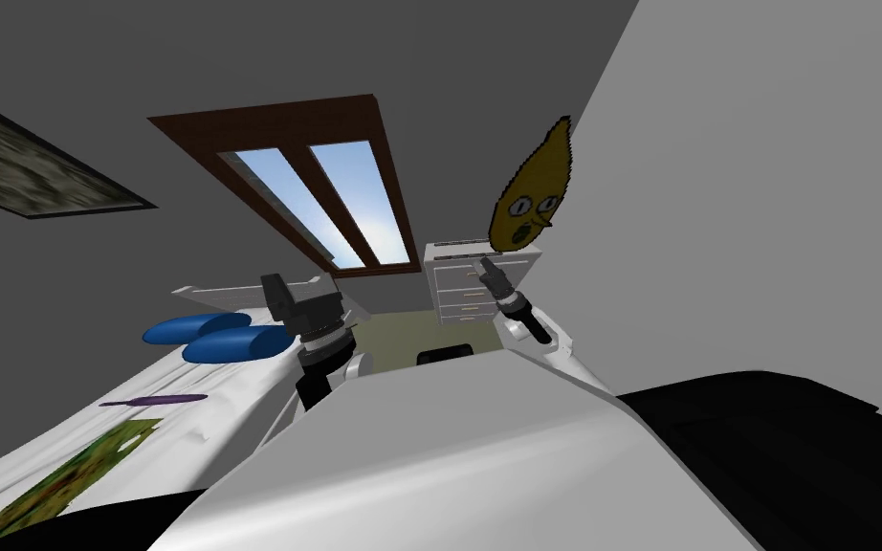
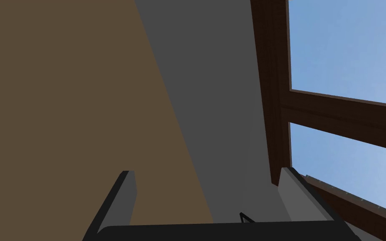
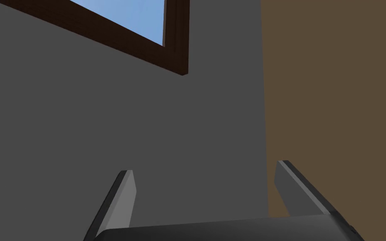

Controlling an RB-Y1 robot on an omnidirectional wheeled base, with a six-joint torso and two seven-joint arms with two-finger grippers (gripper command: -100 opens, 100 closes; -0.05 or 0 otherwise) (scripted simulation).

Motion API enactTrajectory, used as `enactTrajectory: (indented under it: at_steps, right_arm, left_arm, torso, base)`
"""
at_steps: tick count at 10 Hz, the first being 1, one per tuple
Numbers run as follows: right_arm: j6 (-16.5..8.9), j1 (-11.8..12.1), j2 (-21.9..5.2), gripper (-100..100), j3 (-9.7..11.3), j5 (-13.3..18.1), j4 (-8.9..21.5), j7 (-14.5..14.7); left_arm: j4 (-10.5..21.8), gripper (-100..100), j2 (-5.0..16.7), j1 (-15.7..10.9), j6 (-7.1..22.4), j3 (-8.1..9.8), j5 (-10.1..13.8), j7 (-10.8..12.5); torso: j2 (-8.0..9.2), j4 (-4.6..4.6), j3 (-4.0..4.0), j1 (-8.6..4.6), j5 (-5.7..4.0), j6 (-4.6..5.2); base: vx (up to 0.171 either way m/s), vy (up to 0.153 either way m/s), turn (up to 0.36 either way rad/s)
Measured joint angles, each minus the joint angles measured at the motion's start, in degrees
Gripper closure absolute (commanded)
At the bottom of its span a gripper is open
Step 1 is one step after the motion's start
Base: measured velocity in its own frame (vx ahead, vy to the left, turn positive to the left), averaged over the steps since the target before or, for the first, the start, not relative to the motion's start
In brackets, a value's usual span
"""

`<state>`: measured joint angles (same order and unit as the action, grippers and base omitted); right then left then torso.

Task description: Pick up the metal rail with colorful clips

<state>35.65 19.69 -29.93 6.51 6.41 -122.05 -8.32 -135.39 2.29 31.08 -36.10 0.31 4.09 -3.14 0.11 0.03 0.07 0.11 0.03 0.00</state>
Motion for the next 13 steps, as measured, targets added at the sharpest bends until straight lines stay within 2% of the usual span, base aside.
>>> enactTrajectory:
  at_steps: [13]
  right_arm:
    - [6.0,-4.3,-20.5,-100,1.9,3.1,6.5,-1.2]
  left_arm:
    - [0.0,0,0.0,0.0,0.0,0.00,0.0,0.0]
  torso:
    - [-0.04,-0.01,-0.03,0.09,0.01,-0.01]
  base:
    - [-0.029,0.046,0.014]
